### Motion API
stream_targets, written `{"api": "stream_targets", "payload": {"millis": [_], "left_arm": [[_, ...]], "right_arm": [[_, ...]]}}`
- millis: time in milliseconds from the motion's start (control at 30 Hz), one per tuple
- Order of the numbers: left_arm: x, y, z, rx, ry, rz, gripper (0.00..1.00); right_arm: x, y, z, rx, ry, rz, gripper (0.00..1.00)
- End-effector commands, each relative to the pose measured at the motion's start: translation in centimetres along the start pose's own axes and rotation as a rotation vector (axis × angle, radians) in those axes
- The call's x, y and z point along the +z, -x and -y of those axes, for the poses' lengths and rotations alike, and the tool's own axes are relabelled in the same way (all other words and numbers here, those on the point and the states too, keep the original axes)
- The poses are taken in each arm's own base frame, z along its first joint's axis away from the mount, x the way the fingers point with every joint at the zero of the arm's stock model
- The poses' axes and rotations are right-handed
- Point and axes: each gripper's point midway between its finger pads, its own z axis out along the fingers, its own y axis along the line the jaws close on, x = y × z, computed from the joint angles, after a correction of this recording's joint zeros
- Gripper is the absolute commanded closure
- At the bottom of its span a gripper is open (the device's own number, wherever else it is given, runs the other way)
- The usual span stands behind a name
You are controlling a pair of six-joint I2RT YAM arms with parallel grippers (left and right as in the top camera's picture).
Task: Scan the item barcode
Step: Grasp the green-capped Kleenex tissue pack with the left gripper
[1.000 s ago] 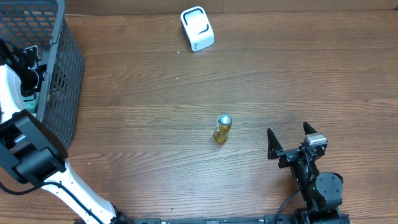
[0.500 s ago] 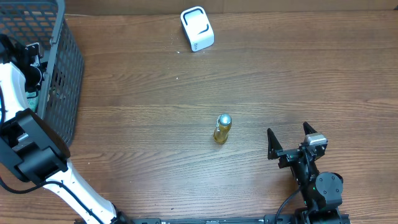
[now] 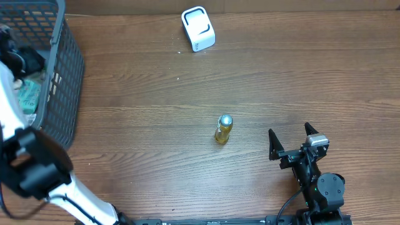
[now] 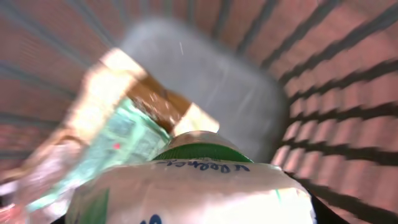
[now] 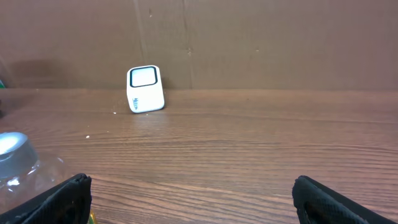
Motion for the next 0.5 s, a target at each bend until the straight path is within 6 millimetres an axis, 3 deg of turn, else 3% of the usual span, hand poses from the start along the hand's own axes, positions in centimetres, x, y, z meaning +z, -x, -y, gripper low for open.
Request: {"api": "stream_targets", "payload": {"millis": [0,100,233,367,467], "left_arm": [[-10.7,5.1,1.2,-0.141,-0.028,0.252,0.85],[-15.2,5.4,2.9,-0.232,-0.109,0.314,0.90],[-20.2,4.9,6.0,-0.229,-0.221,0.360,0.91],[-23.9,3.0,8.5,-0.188,-0.270,0.363,0.91],[-25.4,0.5,10.3,-0.173,-0.300,0.307,0.94]], "right_arm": [[0.1,-0.4,0.3,-0.003,-0.013,-0.008,0.00],[0.1,-0.4,0.3,-0.003,-0.013,-0.008,0.00],[0.1,-0.4,0.3,-0.003,-0.013,-0.008,0.00],[0.1,-0.4,0.3,-0.003,-0.013,-0.008,0.00],[0.1,-0.4,0.3,-0.003,-0.013,-0.008,0.00]]}}
